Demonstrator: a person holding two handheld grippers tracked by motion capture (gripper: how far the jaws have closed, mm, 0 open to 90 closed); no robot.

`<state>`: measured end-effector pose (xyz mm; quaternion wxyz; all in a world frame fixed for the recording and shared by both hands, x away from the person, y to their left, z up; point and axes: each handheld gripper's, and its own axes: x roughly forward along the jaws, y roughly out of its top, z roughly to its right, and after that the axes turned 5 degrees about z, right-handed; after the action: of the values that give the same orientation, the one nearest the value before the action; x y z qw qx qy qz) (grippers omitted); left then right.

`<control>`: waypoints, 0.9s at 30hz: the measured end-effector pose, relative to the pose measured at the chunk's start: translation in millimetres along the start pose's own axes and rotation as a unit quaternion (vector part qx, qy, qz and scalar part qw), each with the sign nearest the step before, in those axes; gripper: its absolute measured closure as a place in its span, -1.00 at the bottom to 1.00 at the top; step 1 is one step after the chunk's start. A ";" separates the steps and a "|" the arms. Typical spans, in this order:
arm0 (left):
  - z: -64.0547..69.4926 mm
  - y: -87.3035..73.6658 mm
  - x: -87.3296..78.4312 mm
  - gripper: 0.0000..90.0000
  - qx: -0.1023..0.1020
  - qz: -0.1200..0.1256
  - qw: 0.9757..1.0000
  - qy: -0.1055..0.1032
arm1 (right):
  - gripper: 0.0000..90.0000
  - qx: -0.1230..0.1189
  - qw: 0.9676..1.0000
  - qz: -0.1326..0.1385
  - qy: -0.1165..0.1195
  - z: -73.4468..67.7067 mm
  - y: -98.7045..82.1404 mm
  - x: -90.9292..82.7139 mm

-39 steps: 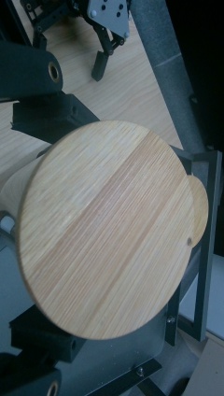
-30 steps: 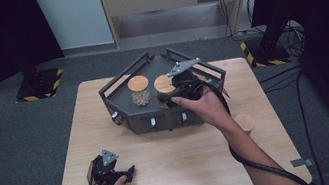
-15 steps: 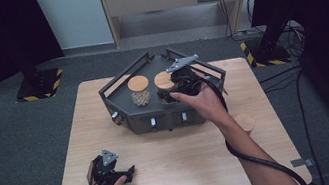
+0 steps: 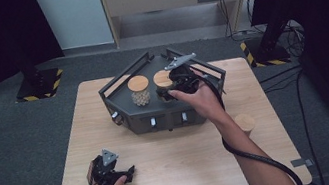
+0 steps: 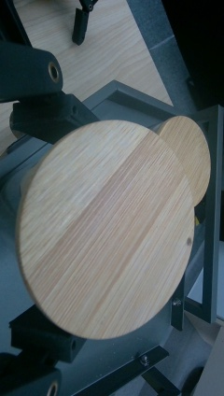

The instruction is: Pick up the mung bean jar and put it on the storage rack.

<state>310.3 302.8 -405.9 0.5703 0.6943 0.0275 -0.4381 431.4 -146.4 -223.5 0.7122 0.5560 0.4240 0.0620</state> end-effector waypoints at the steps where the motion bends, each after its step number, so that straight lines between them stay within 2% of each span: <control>1: 0.0 0.0 0.0 -1.00 0.000 0.000 1.000 0.000 | -0.43 0.001 1.000 0.000 0.000 0.3 -0.1 0.7; 27: 0.3 0.1 -0.1 -1.00 0.000 0.000 1.000 0.000 | -0.43 0.018 1.000 -0.001 -0.007 8.6 -4.1 12.7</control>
<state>310.2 302.6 -405.7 0.5704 0.6943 0.0283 -0.4380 443.7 -147.2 -233.6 0.7048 0.5687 0.4211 0.0497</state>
